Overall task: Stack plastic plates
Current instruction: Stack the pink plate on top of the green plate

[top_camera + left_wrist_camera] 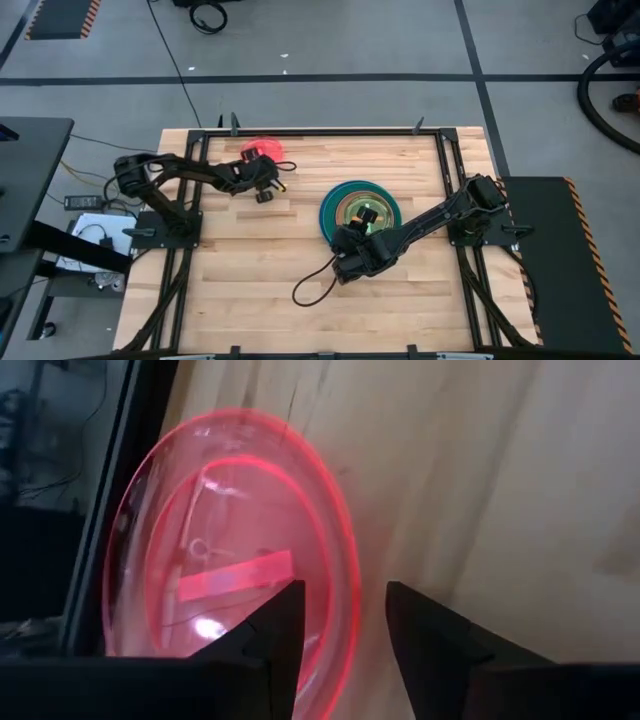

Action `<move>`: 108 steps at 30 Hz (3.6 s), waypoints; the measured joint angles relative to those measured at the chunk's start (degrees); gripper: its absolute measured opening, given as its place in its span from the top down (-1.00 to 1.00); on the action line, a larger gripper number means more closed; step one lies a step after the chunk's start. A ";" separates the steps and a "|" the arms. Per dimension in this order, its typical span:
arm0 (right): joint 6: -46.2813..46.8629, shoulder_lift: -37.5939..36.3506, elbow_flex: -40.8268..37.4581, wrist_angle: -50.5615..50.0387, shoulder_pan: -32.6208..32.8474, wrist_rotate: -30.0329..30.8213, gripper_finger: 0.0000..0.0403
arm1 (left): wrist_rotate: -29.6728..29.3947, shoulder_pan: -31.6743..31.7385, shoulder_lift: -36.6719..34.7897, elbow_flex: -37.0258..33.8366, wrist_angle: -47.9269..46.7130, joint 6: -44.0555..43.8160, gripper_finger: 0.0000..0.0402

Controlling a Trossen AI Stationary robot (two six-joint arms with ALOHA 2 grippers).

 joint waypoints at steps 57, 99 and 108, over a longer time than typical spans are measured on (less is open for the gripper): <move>-22.46 -3.72 -0.02 -2.49 1.77 4.70 0.53 | -6.23 -28.17 -2.60 14.28 -19.19 4.30 0.99; -10.73 -8.72 0.00 -8.35 7.62 -3.16 0.53 | 24.54 -31.43 12.77 28.05 -1.48 36.43 0.99; -7.74 -9.56 0.02 -11.02 9.19 -2.18 0.53 | 27.62 -29.02 19.48 36.81 -5.46 38.52 0.99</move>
